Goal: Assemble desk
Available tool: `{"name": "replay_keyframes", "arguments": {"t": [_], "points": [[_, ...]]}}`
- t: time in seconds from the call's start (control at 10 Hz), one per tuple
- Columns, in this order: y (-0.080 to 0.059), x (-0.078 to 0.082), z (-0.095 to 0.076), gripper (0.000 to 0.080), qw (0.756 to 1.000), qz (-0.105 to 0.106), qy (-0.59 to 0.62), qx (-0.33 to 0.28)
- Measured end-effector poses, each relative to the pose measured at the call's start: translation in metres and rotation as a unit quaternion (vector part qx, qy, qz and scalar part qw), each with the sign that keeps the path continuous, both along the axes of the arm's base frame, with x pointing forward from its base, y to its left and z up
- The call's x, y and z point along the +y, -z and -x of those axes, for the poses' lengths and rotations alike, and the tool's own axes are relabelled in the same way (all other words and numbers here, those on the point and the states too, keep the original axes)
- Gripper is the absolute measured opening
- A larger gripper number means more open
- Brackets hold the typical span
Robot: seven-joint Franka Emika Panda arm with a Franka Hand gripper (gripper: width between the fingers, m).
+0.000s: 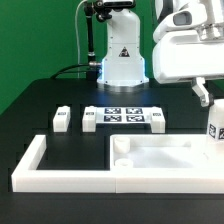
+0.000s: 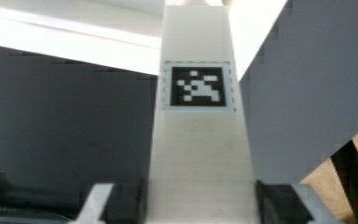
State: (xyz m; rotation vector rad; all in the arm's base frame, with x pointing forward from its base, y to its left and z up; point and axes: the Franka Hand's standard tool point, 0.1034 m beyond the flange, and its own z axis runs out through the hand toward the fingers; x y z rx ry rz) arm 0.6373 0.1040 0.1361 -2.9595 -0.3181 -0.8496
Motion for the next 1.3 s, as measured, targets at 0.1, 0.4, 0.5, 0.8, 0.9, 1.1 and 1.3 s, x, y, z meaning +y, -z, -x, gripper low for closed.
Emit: {"name": "replay_keyframes", "arguments": {"t": [0.1,0.4,0.5,0.8,0.9,1.1,1.3], "points": [[0.000,0.002,-0.001,0.0289,1.000,-0.001,-0.001,-0.008],[0.000,0.008,-0.001,0.0289,0.999,-0.002,-0.003,-0.051],[0.001,0.007,0.002,0.0289,0.998,-0.002,-0.003,-0.059],[0.001,-0.007,0.003,0.0289,0.998,0.007,-0.004,-0.063],[0.001,-0.009,0.003,0.0289,0.998,0.007,-0.002,-0.065],[0.001,-0.008,0.003,0.0343,0.998,0.007,-0.003,-0.064],[0.001,-0.008,0.003,0.0528,0.998,0.007,-0.003,-0.064]]}}
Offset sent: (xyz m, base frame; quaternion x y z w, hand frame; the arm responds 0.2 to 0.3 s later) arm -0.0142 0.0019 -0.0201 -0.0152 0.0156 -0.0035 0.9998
